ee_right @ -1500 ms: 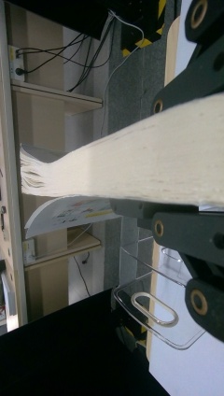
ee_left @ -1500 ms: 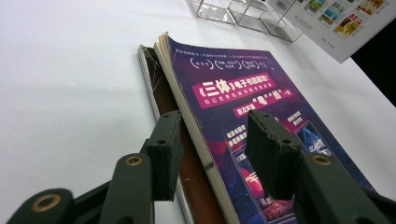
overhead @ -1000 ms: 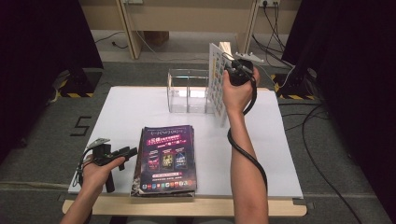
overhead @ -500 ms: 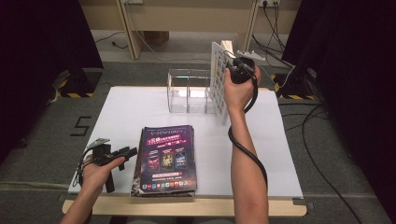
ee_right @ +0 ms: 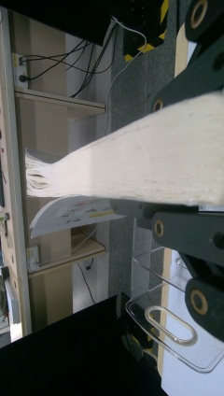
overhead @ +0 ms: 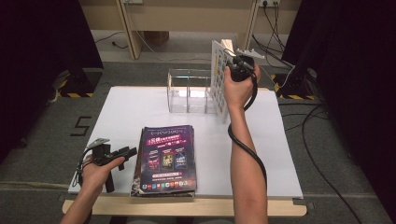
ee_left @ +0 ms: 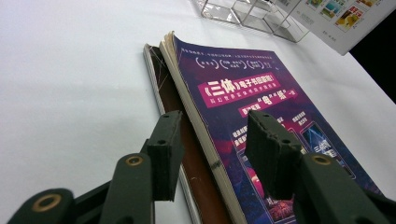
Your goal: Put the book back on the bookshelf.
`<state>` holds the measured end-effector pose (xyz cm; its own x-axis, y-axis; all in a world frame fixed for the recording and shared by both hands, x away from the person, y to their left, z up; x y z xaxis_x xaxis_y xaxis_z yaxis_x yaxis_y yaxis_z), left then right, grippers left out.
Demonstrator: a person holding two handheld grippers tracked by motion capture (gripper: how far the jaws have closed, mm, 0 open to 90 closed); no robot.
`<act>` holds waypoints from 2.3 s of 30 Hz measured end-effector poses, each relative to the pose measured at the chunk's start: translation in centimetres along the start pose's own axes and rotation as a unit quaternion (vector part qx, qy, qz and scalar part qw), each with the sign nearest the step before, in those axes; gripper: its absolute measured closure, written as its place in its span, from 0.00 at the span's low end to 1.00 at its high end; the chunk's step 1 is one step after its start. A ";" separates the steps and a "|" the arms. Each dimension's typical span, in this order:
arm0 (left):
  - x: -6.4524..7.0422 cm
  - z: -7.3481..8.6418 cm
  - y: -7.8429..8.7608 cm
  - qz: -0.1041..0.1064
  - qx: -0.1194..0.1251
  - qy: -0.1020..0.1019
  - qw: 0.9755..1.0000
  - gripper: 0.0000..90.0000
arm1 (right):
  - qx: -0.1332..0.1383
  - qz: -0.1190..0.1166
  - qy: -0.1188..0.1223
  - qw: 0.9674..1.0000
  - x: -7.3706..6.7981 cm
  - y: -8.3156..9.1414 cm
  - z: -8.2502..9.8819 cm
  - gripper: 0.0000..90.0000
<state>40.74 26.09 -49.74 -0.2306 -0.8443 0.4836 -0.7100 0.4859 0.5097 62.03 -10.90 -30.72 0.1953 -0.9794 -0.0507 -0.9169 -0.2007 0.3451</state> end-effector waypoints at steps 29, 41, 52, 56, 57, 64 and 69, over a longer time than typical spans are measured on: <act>-0.4 0.1 -0.1 -0.001 -0.002 0.003 1.000 0.61 | 0.005 0.015 0.000 1.000 0.3 -2.9 -0.2 0.82; -0.4 0.3 -0.2 0.000 -0.005 0.004 1.000 0.61 | -0.007 0.019 0.011 1.000 0.2 -3.1 1.3 0.82; -0.1 0.3 -0.1 0.001 -0.003 0.000 1.000 0.61 | -0.049 0.024 0.014 0.998 0.0 -1.7 2.6 0.81; -0.1 0.3 -0.1 0.000 -0.003 0.000 1.000 0.61 | -0.054 0.017 0.012 0.998 0.1 -1.6 2.4 0.79; -0.2 0.3 -0.1 0.000 -0.003 0.000 1.000 0.61 | -0.053 0.015 0.013 0.998 0.1 -1.6 2.4 0.79; -0.2 0.2 0.0 0.000 -0.002 0.001 1.000 0.61 | -0.056 0.014 0.009 0.998 0.1 -1.8 1.9 0.74; -0.2 0.1 0.0 0.000 0.000 0.002 1.000 0.61 | -0.069 0.015 0.018 0.997 -0.1 -2.2 1.9 0.74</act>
<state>40.68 26.26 -49.91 -0.2289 -0.8432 0.4864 -0.7093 0.4866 0.5099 63.41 -10.40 -33.23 0.1829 -0.9831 -0.0066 -0.8660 -0.1643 0.4722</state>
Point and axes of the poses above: each handheld gripper's, and its own axes: y roughly backward along the jaws, z roughly out of its underside, x roughly to its right, the point moved 7 cm from there along -y, roughly forward along the jaws, and after that the axes turned 4 degrees about y, right-handed, at the moved point
